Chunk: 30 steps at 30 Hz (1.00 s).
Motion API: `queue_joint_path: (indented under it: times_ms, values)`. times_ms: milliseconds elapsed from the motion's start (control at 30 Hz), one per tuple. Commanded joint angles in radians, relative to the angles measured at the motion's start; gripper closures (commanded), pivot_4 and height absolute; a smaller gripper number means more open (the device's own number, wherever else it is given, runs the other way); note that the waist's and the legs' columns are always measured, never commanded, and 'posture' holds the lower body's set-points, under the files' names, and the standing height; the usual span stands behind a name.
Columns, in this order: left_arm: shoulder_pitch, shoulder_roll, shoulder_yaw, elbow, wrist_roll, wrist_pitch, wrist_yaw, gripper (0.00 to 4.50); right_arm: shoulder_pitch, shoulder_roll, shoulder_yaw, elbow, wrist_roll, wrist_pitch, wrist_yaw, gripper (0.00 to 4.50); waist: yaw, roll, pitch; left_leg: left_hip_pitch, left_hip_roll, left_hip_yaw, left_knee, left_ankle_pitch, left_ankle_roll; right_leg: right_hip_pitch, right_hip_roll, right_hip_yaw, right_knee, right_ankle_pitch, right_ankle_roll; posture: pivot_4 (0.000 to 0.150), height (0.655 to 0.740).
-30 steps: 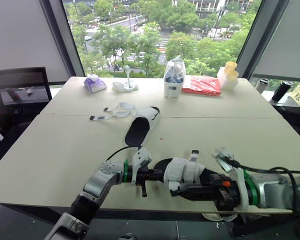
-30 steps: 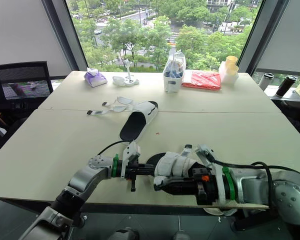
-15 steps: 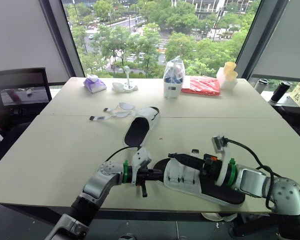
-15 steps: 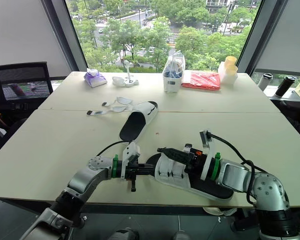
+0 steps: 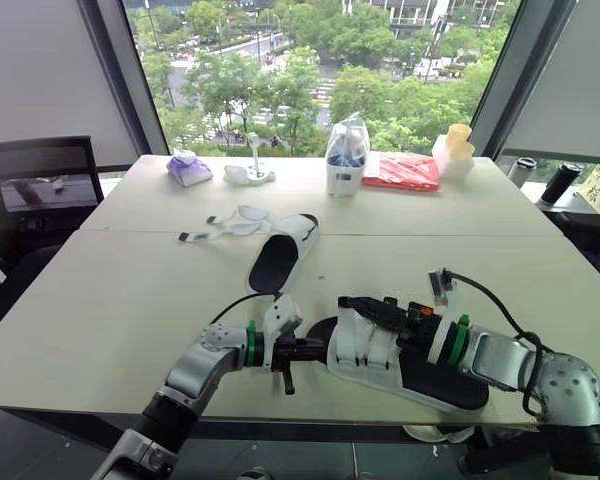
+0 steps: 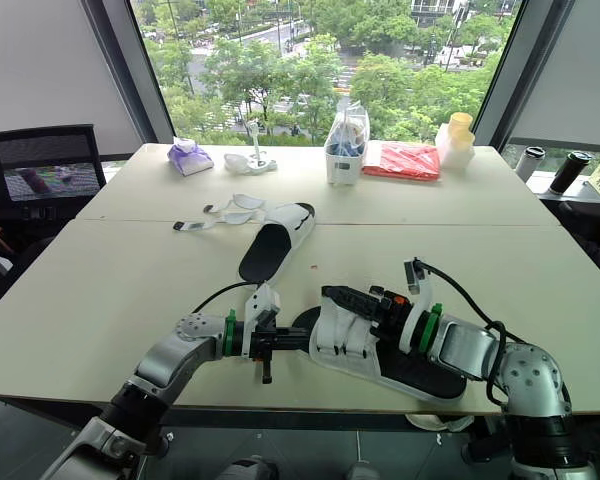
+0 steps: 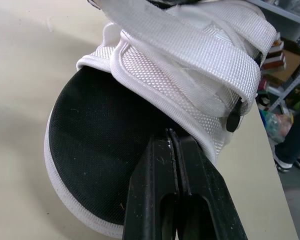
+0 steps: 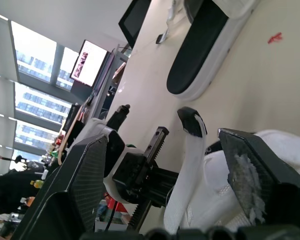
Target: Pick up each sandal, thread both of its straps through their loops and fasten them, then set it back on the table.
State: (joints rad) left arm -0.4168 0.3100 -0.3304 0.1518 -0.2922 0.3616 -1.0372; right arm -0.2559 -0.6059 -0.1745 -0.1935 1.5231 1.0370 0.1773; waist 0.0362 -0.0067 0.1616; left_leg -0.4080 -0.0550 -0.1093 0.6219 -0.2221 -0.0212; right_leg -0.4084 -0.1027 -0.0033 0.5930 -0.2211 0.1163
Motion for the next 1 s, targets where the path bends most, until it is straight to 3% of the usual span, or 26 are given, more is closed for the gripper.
queue_joint_path:
  times_ms: [33,233,533,633,800,1000]
  values:
    - [0.026,0.016,-0.021,0.058,0.05,0.021,0.018,4.5,-0.091,-0.089,0.017,-0.051,-0.208,-0.075,0.162,1.0,-0.001,0.001,0.001,0.0,0.0,0.0,0.0,0.0,0.0,0.0,0.0,0.0,0.0,0.0,0.0,0.15,0.74]
    - [0.012,0.005,-0.026,0.081,0.055,0.012,0.016,4.5,-0.291,-0.18,0.258,0.07,-0.617,-0.216,0.477,1.0,-0.002,0.003,0.001,0.0,0.0,0.003,0.001,0.0,0.0,0.0,0.001,-0.001,0.0,-0.001,0.002,0.15,0.74]
    - [0.026,-0.003,-0.02,0.076,0.056,0.004,0.037,4.5,-0.448,-0.126,0.421,0.293,-0.853,-0.277,0.805,1.0,0.001,0.002,0.001,-0.001,-0.002,0.002,0.003,0.0,0.0,0.0,-0.001,0.0,0.0,0.001,-0.001,0.15,0.74]
    - [0.036,-0.001,-0.013,0.066,0.052,0.01,0.046,4.5,-0.46,-0.099,0.411,0.313,-0.875,-0.268,0.846,1.81,0.001,0.002,0.001,-0.001,-0.001,0.001,0.003,0.0,0.0,0.0,0.0,0.0,0.001,0.001,-0.001,0.15,0.74]
    - [0.047,0.005,-0.011,0.05,0.051,0.016,0.051,4.5,-0.448,-0.09,0.365,0.273,-0.867,-0.212,0.864,4.41,0.0,0.003,0.001,-0.001,-0.001,0.0,0.002,0.0,0.0,0.0,0.0,0.0,0.002,0.001,-0.001,0.15,0.74]
    - [0.039,0.004,-0.017,0.059,0.054,0.007,0.045,4.5,-0.432,-0.082,0.241,0.213,-0.828,-0.153,0.808,4.47,0.0,0.003,0.001,-0.001,-0.001,0.0,0.002,0.0,0.0,-0.001,0.0,0.0,0.002,0.001,-0.001,0.15,0.74]
